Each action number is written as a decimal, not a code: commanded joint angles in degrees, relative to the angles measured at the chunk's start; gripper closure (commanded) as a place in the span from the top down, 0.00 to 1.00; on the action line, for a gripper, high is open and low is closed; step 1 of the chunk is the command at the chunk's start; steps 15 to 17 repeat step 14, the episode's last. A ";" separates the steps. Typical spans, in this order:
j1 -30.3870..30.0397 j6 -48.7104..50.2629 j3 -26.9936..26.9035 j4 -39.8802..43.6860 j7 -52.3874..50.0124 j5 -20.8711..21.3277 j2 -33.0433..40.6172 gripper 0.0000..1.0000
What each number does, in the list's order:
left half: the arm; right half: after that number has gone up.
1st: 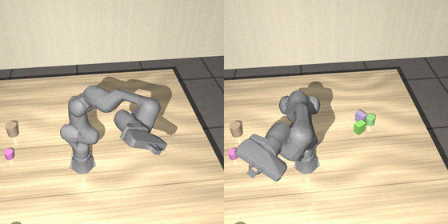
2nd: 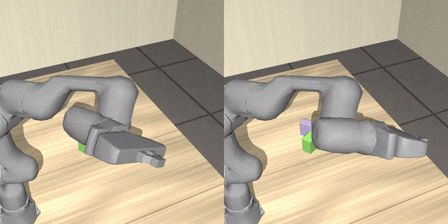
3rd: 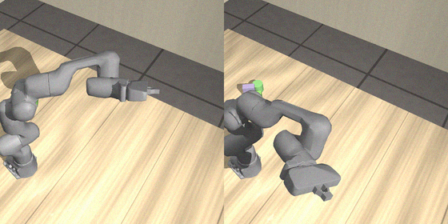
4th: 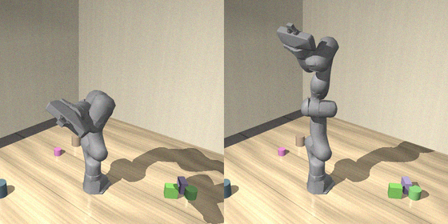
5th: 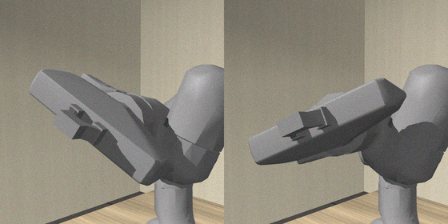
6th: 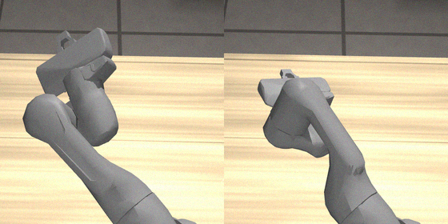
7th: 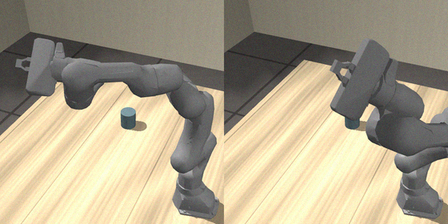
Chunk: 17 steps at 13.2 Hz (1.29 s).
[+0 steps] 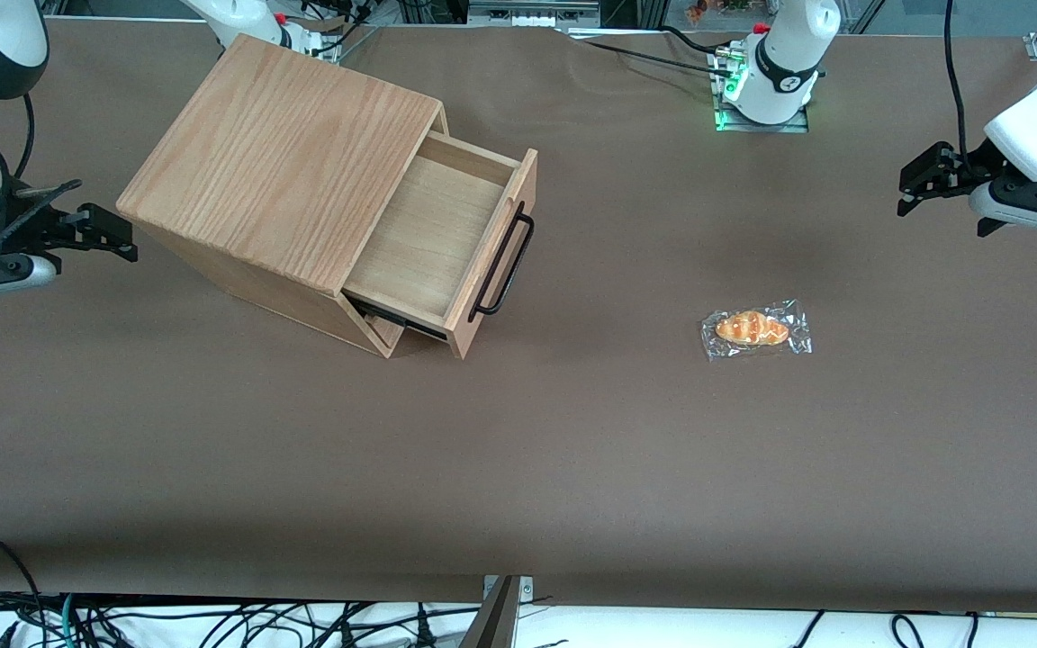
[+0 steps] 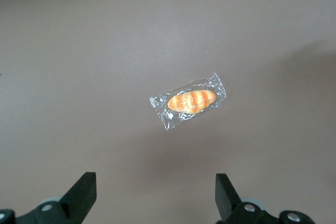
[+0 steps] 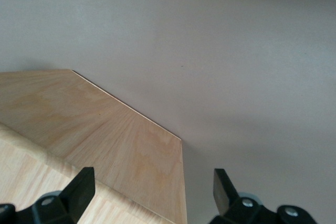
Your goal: Open top drawer with left arm
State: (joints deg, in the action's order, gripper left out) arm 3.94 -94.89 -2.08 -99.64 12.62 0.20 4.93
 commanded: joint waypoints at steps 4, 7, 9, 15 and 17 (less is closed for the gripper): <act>-0.42 0.93 -0.03 0.85 -1.09 0.67 -0.54 1.00; -0.51 0.93 -0.03 0.85 -1.28 0.67 -0.62 1.00; -0.51 1.11 -0.03 0.85 -1.46 0.67 -0.80 1.00; -0.51 1.90 -0.12 0.94 -0.75 0.67 -0.80 1.00; -0.51 1.90 -0.12 0.94 -0.75 0.67 -0.80 1.00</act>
